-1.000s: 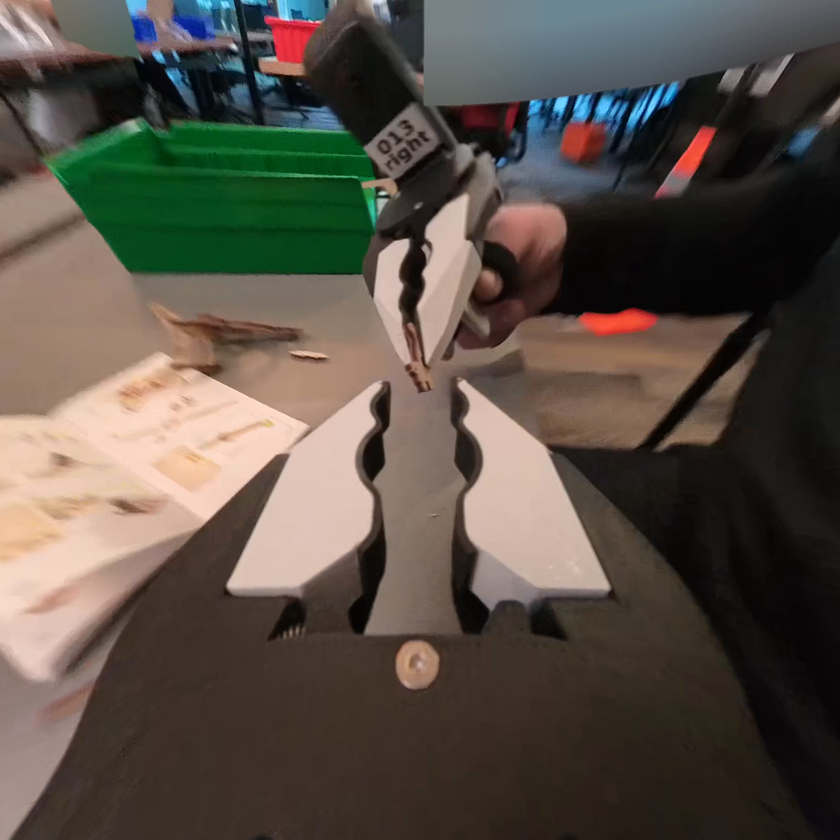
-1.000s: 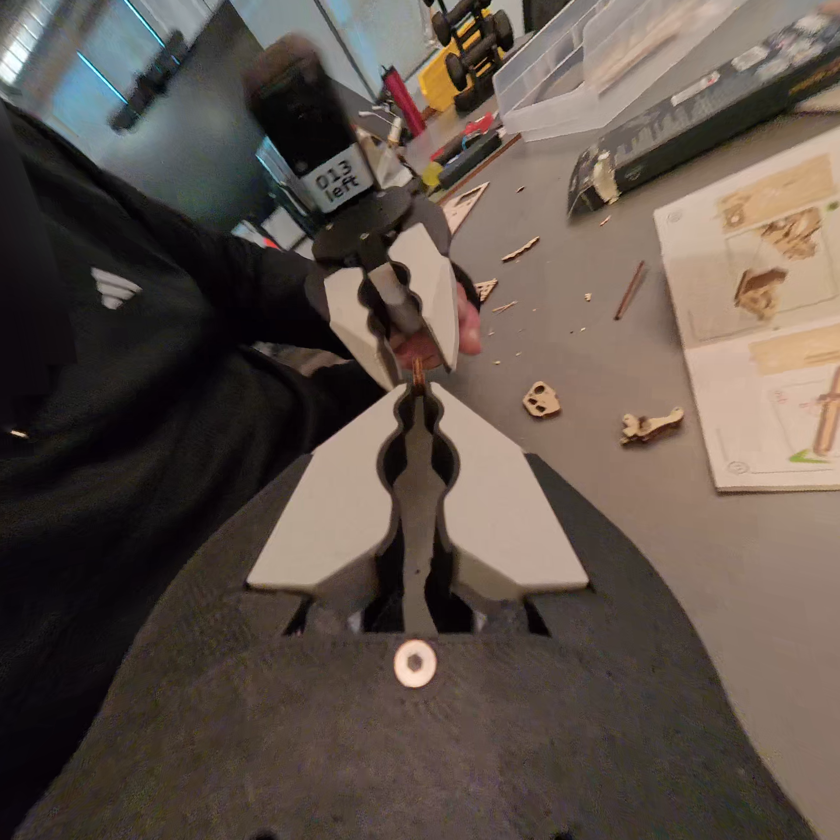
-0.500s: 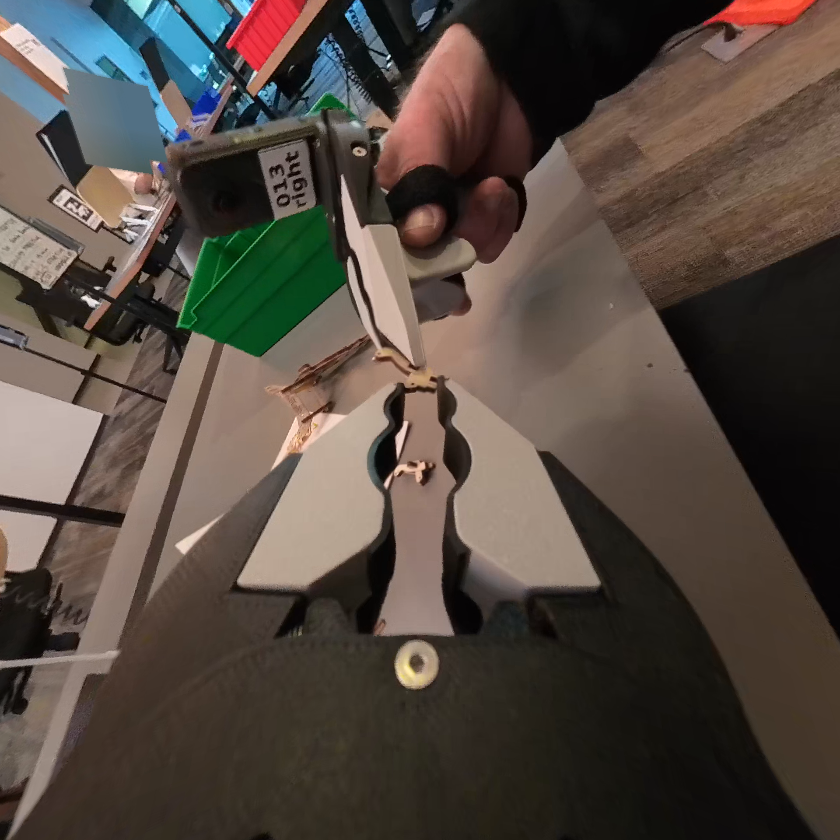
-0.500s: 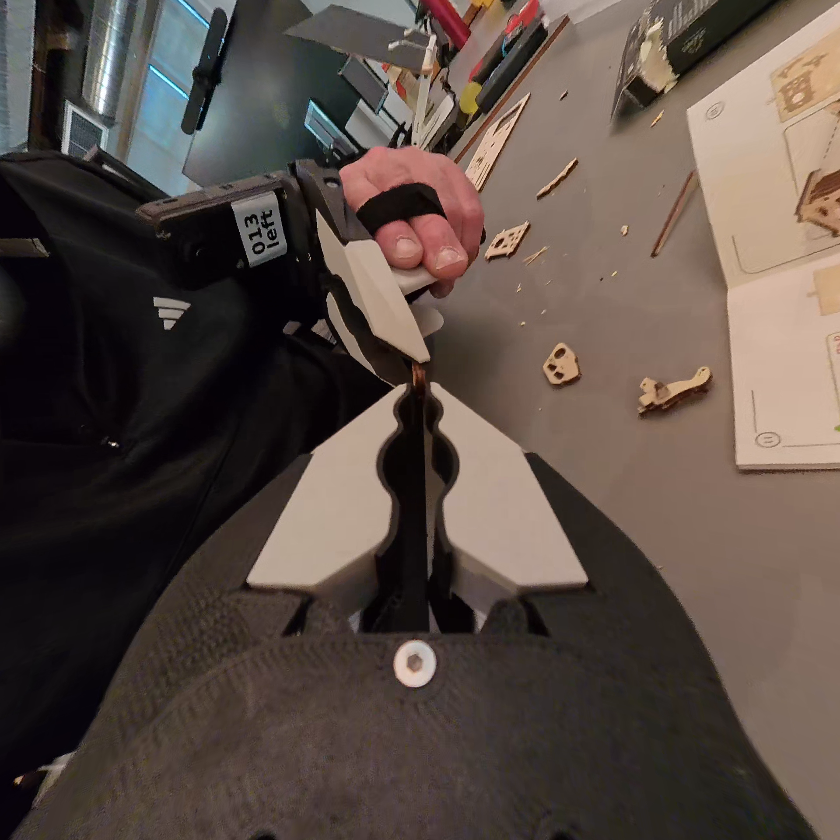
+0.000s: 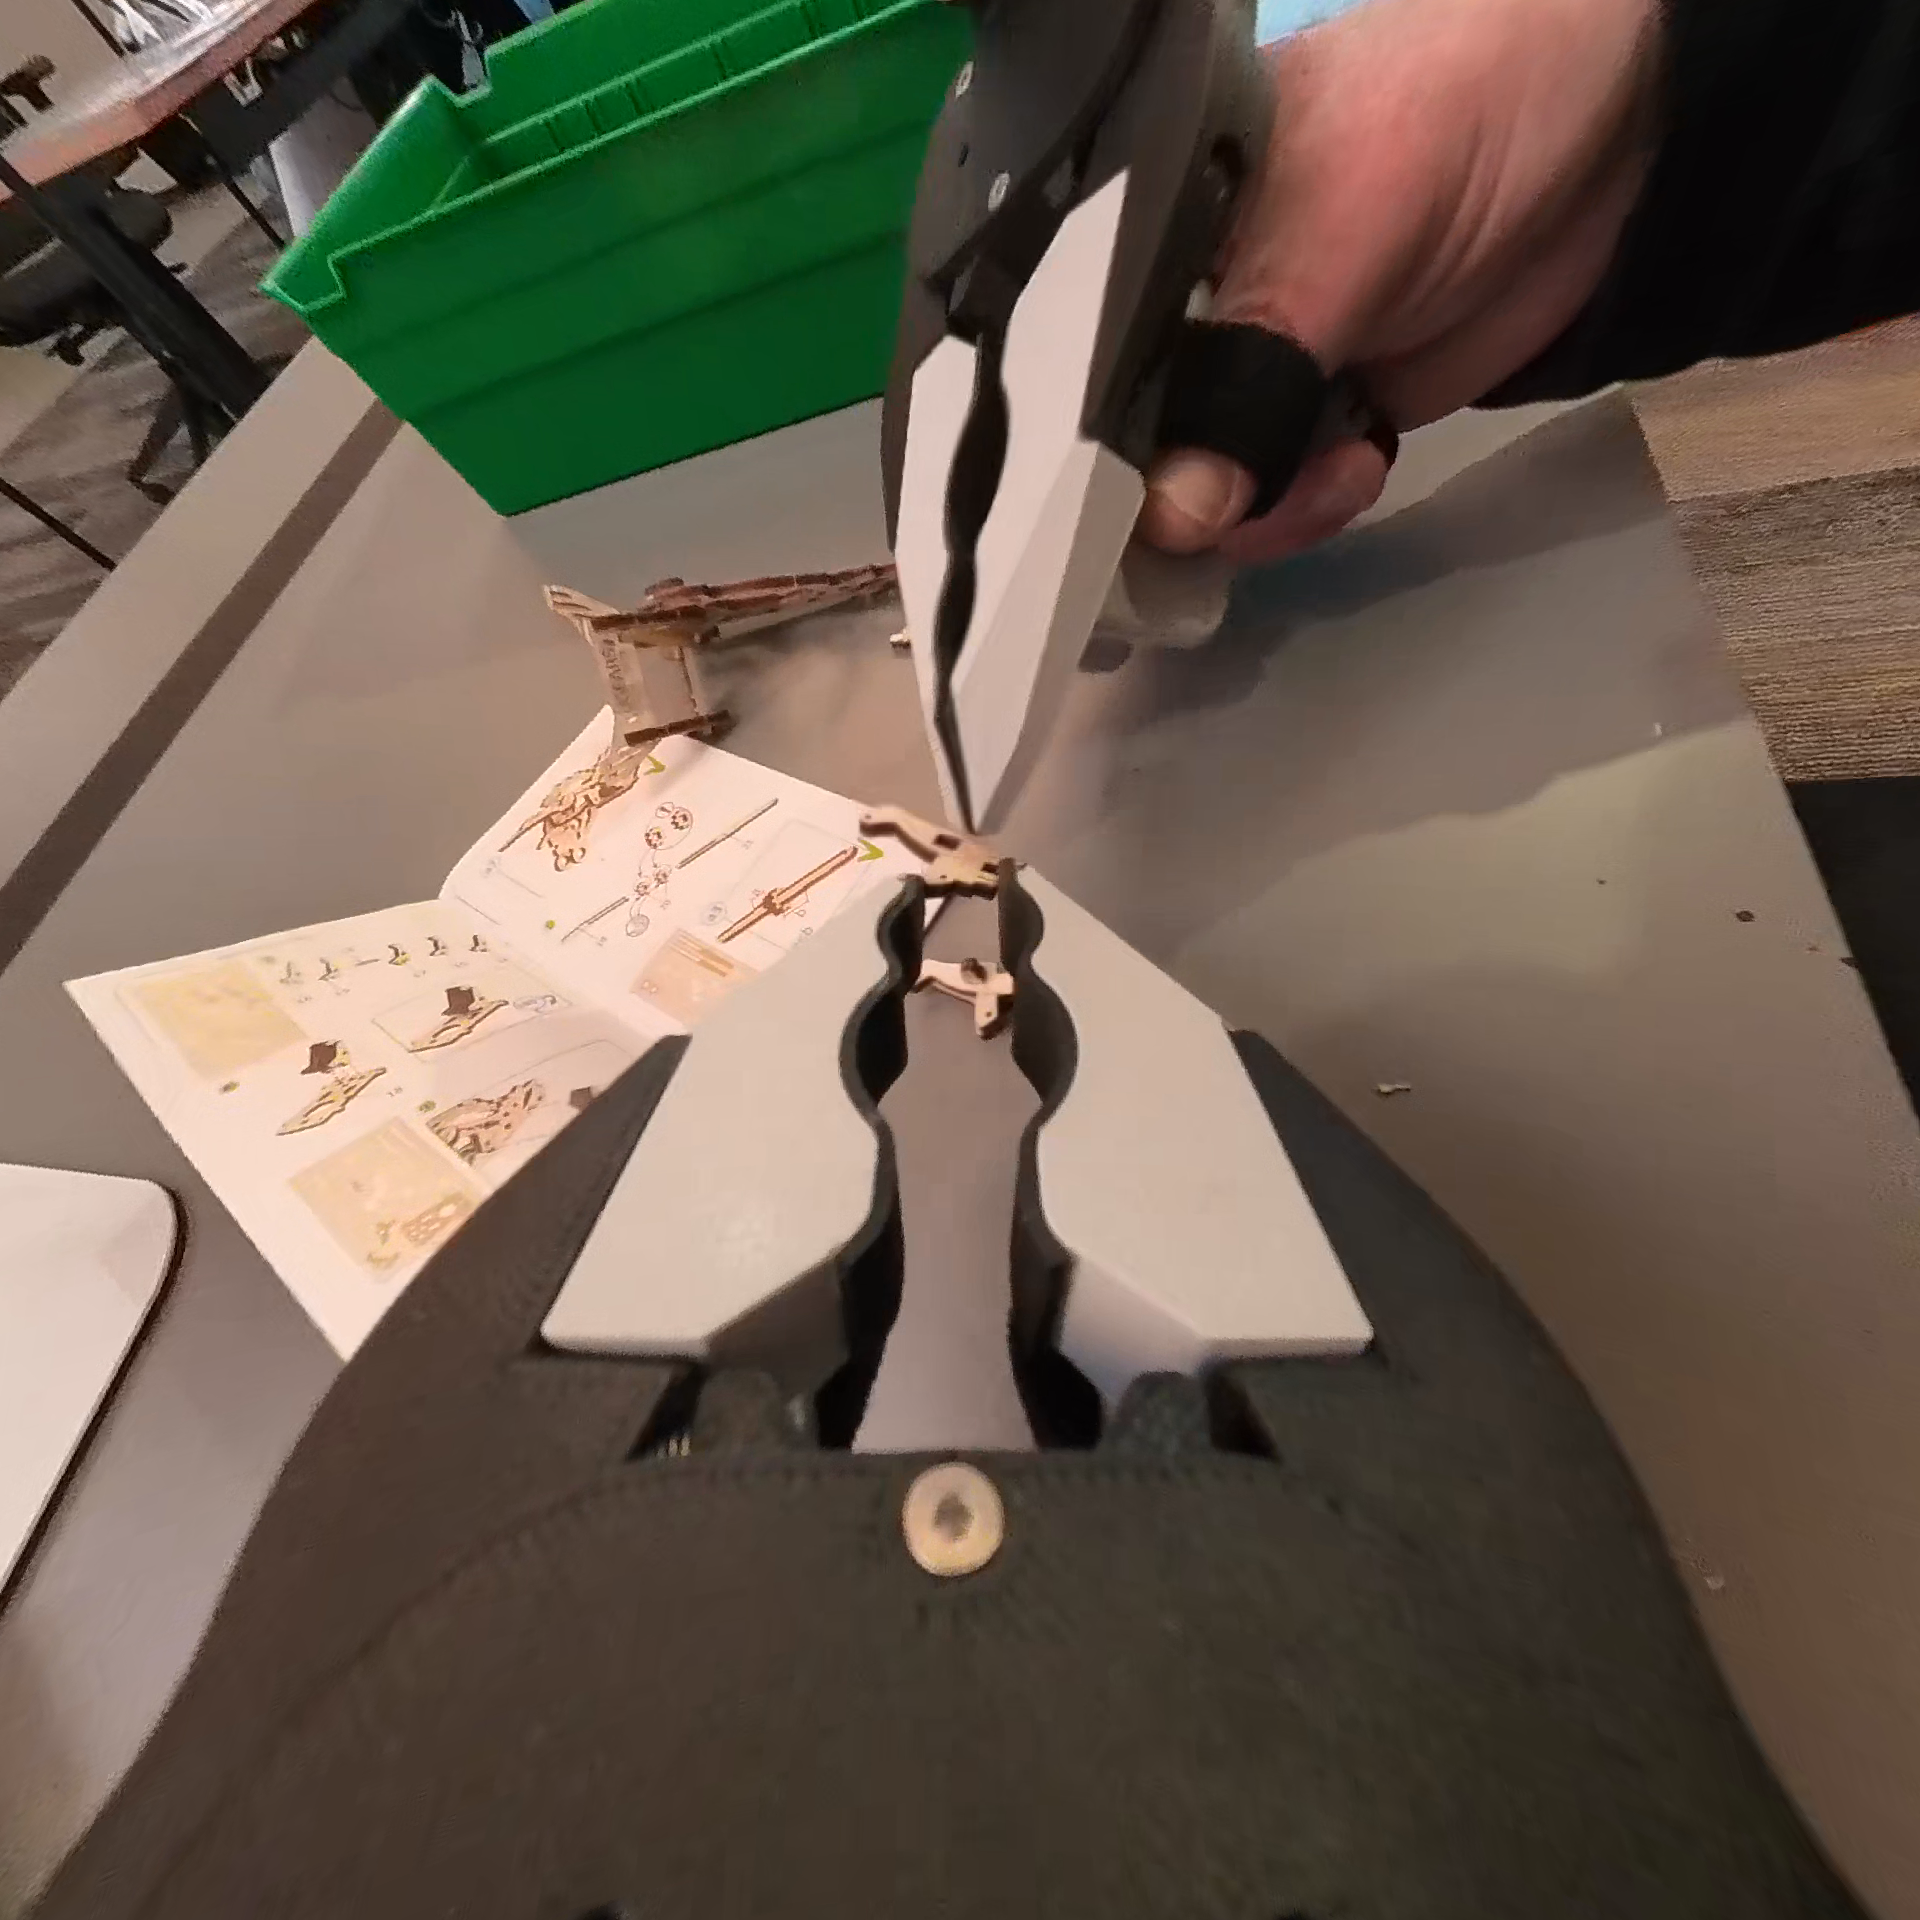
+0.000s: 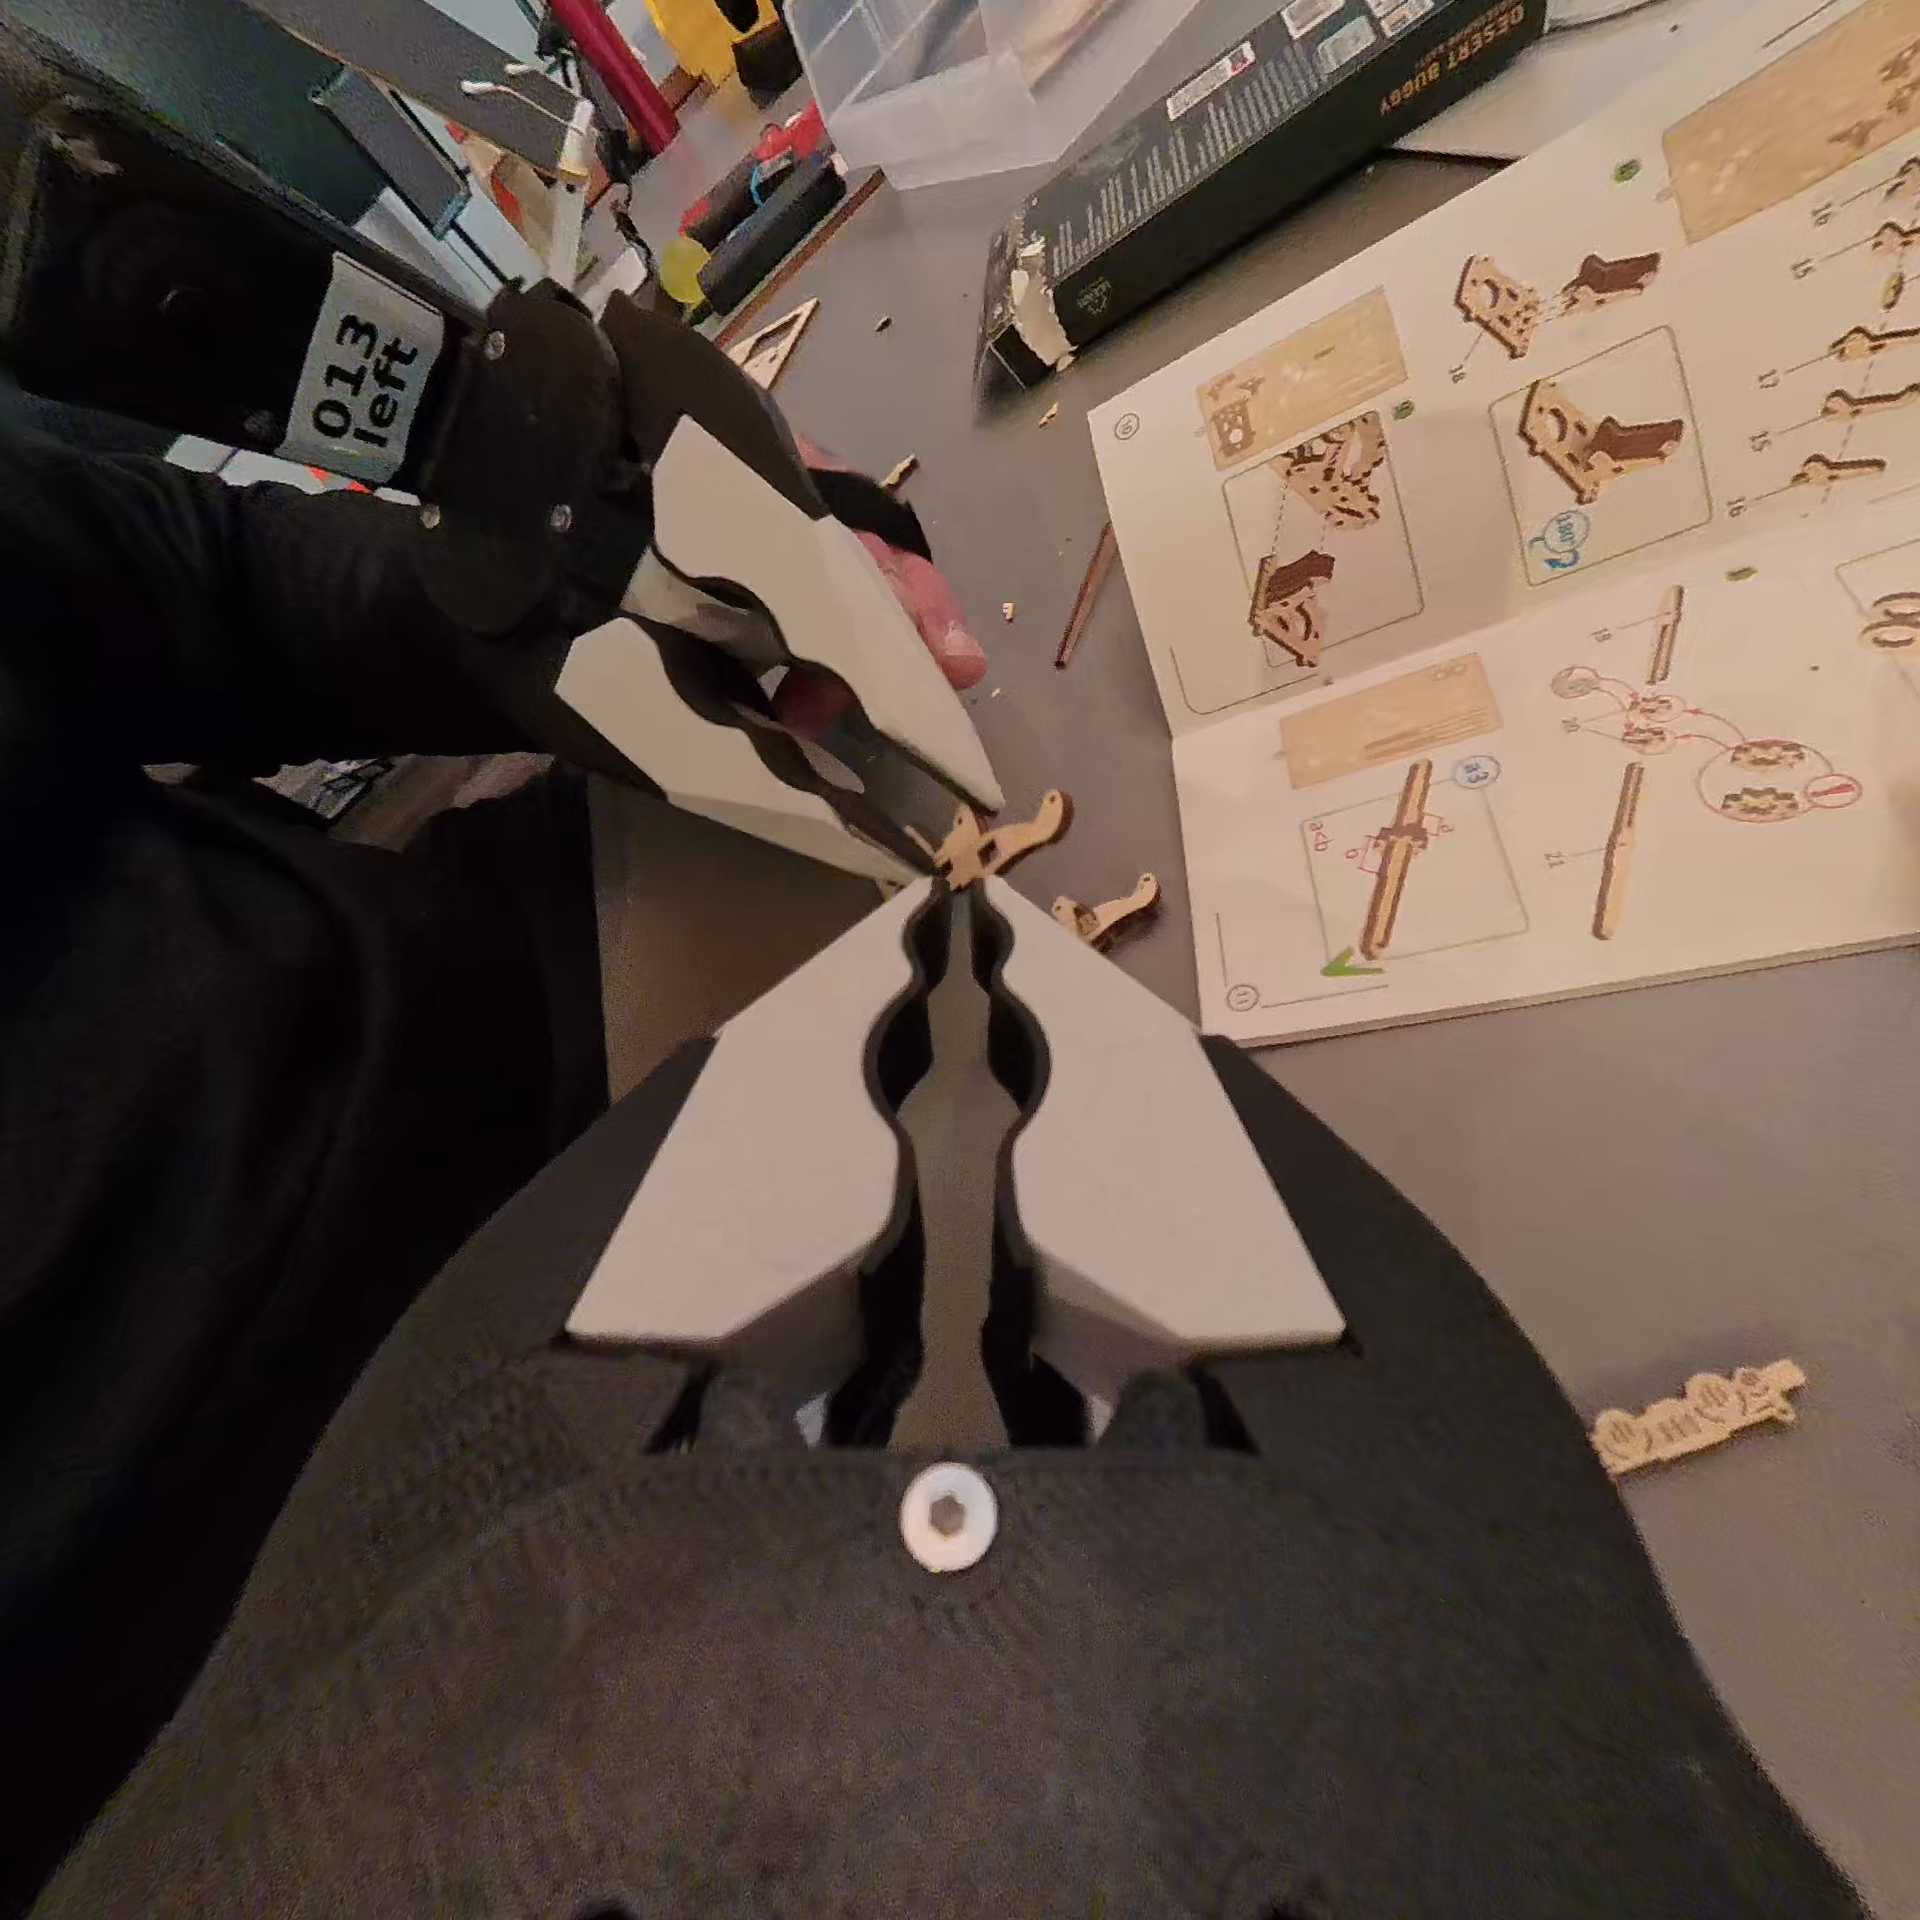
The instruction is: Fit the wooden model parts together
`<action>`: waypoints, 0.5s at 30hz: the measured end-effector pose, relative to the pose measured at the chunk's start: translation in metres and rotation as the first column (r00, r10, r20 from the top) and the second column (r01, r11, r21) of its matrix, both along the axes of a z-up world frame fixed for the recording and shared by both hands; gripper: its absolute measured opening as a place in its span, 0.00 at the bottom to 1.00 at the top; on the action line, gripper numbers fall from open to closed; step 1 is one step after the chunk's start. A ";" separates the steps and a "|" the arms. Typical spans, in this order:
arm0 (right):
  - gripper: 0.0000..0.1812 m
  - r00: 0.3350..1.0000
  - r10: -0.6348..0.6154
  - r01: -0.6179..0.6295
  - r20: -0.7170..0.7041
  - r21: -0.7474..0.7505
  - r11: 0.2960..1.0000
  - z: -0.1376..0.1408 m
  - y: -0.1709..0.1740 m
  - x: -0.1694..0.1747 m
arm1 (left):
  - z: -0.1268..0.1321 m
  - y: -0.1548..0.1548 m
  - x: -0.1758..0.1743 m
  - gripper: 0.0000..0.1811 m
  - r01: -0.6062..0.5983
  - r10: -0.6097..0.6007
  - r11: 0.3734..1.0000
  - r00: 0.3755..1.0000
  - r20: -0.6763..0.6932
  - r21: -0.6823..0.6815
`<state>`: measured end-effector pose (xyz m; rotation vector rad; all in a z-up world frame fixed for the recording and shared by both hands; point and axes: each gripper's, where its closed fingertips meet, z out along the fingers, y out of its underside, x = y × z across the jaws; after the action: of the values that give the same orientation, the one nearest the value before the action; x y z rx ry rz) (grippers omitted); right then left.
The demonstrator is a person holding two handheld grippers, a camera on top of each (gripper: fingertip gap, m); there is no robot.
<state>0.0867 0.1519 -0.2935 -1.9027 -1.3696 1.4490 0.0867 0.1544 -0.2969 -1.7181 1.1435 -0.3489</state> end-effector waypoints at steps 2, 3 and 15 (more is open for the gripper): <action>0.00 0.998 -0.038 0.036 0.052 0.036 0.999 -0.010 0.008 0.000 | -0.005 0.002 -0.001 0.06 -0.006 0.006 1.000 1.000 -0.006 -0.010; 0.00 0.997 -0.048 0.046 0.067 0.038 0.998 -0.013 0.010 0.000 | -0.007 0.002 -0.001 0.06 -0.008 0.008 1.000 1.000 -0.010 -0.017; 0.00 0.996 -0.029 0.028 0.086 0.014 1.000 -0.020 0.009 -0.009 | -0.024 0.002 -0.009 0.06 -0.041 0.035 0.994 0.997 -0.065 -0.102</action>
<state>0.0772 0.1610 -0.3138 -1.9893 -1.3808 1.3557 0.0780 0.1561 -0.3212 -1.8507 1.1537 -0.3373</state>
